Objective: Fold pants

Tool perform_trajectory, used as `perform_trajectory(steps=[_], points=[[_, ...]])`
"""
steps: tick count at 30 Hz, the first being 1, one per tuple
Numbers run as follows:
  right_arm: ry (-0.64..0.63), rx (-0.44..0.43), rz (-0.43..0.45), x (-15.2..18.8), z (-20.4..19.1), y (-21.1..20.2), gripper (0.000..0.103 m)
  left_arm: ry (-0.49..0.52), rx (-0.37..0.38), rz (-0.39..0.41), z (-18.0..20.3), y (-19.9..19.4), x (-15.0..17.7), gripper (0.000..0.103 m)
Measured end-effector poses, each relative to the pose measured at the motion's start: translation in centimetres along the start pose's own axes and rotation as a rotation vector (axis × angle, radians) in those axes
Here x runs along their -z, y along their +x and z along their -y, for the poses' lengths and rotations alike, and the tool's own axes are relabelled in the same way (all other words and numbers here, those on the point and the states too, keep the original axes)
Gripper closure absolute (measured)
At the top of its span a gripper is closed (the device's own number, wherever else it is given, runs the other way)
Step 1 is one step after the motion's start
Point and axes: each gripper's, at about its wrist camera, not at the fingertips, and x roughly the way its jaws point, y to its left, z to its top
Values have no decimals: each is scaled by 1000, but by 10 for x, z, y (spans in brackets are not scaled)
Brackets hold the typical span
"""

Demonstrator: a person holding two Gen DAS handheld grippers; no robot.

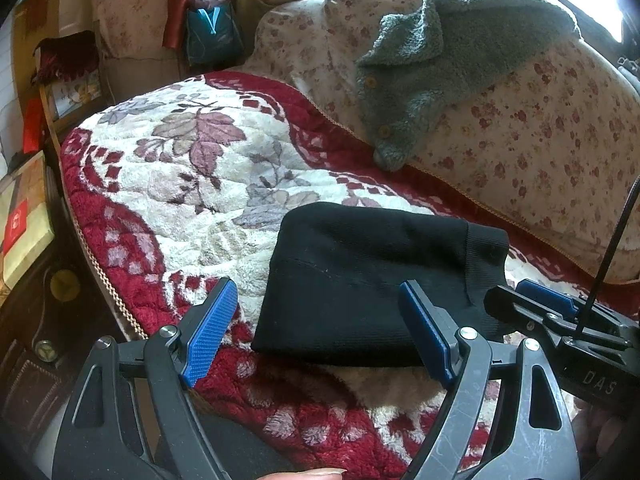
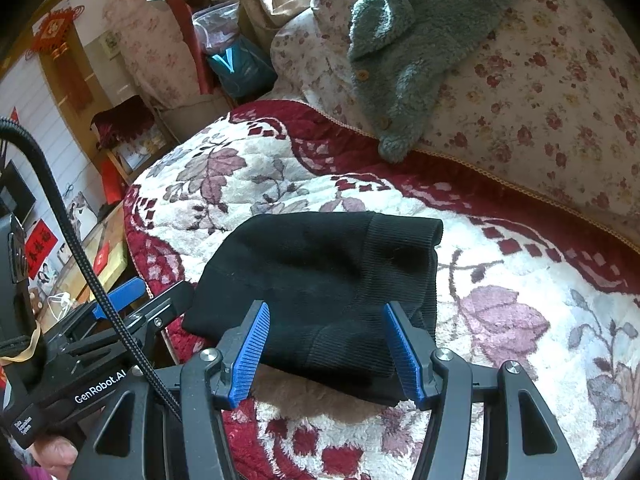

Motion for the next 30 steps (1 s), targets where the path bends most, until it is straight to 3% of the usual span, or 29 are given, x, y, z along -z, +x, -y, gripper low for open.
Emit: perform_trajectory(steps=[30], points=[[10,-2,-9,1,-2,6,45,2,-1,-9,6,6,6,20]])
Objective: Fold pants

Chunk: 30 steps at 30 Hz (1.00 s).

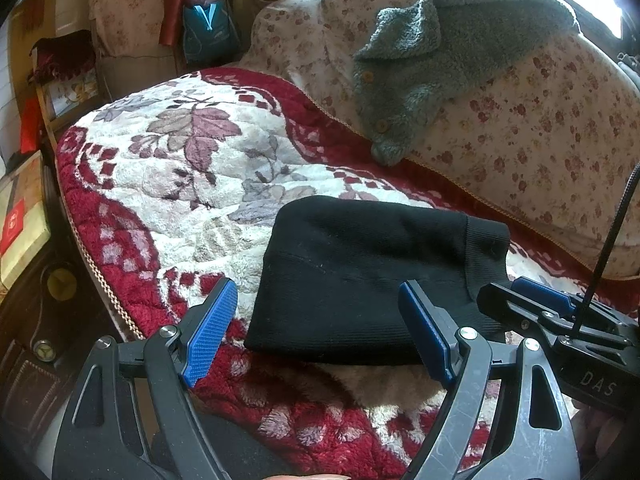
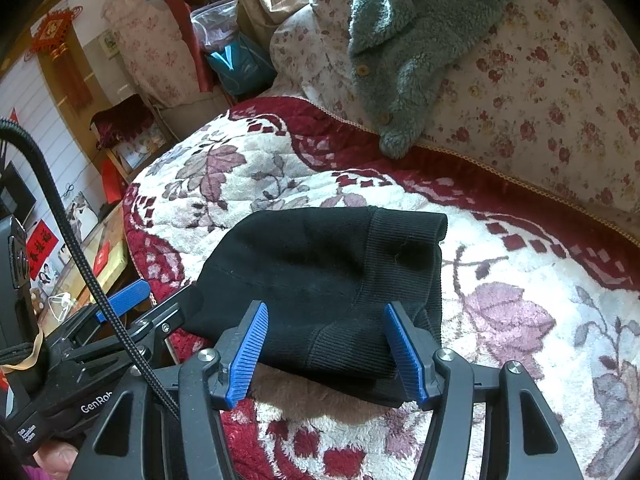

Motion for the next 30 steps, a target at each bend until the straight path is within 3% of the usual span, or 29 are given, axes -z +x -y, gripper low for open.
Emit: perform_trajectory(steps=[26,30], points=[[-10,2,-8,2,-4,4,43,3,1,-2,-1,1,-2,20],[-5,-8,-6,5,-4,3,43,36,-6,30,2,-3,2,20]])
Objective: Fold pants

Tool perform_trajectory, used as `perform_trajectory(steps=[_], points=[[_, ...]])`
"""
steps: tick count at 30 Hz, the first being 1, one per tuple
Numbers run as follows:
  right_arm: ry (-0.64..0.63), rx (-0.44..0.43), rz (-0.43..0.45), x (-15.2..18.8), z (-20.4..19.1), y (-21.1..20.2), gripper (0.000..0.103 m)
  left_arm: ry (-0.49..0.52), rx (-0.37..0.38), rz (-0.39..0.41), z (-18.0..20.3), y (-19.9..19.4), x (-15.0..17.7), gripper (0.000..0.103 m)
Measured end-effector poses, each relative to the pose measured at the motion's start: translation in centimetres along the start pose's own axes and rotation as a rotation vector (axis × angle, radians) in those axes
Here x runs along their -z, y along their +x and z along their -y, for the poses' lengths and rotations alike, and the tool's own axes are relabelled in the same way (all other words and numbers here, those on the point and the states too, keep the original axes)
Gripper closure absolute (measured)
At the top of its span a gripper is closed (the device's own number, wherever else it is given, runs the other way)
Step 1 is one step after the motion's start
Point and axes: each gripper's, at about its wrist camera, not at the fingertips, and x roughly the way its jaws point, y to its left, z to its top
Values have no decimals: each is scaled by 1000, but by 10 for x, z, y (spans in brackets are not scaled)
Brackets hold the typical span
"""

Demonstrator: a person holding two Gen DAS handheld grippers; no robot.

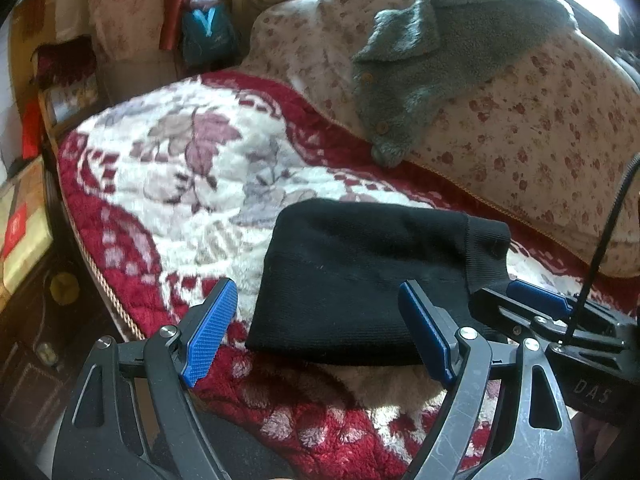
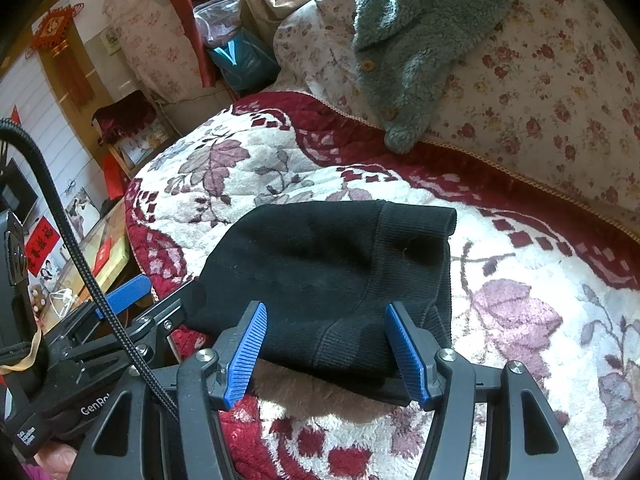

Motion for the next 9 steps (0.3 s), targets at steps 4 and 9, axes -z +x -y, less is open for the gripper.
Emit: perform_trajectory(steps=[4,9], points=[[7,3,21,3,11,-15,43,54,17,36,18,-11,2,20],[67,61,91,16,51,-62,43,85,131,-8,63,-18,0,20]])
